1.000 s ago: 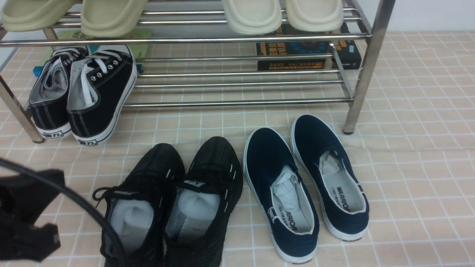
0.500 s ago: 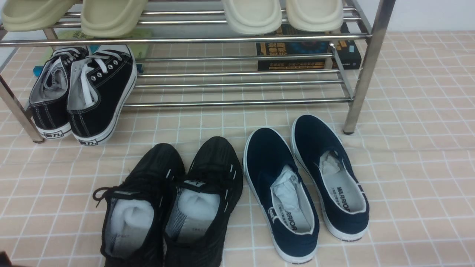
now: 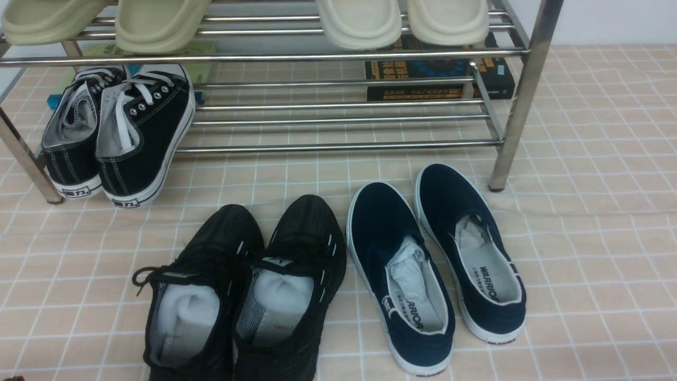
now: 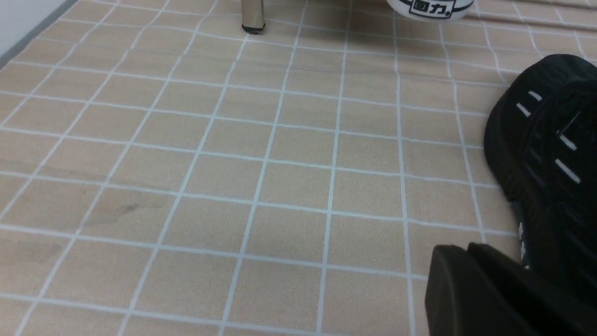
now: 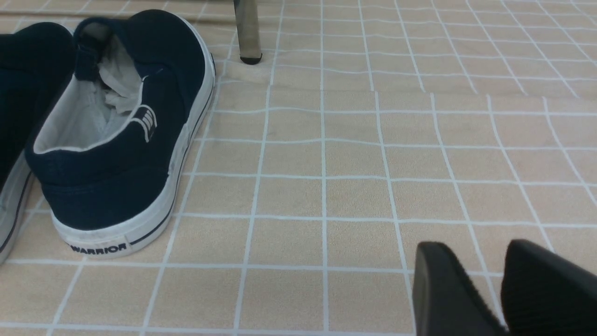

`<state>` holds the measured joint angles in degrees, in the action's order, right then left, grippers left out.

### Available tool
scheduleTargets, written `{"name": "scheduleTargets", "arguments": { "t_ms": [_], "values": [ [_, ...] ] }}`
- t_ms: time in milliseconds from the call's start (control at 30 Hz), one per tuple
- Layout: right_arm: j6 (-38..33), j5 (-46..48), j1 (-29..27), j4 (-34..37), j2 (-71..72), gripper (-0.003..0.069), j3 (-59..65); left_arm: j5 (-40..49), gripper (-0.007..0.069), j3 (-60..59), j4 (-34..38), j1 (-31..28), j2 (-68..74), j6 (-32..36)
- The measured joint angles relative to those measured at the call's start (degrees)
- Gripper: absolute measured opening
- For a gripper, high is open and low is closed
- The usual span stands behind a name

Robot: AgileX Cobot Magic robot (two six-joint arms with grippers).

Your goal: Take the shoes off the shelf from the light coffee tablecloth by hand.

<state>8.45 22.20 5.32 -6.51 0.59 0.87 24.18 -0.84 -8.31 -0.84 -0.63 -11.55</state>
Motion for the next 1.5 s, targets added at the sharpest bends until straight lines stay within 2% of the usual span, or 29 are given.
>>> {"name": "scheduleTargets", "arguments": {
  "t_ms": [1500],
  "values": [
    [0.0,0.0,0.0,0.0,0.0,0.0239,0.0,-1.0,0.0082,-0.2,-0.2,0.7,-0.1,0.0]
  ]
}}
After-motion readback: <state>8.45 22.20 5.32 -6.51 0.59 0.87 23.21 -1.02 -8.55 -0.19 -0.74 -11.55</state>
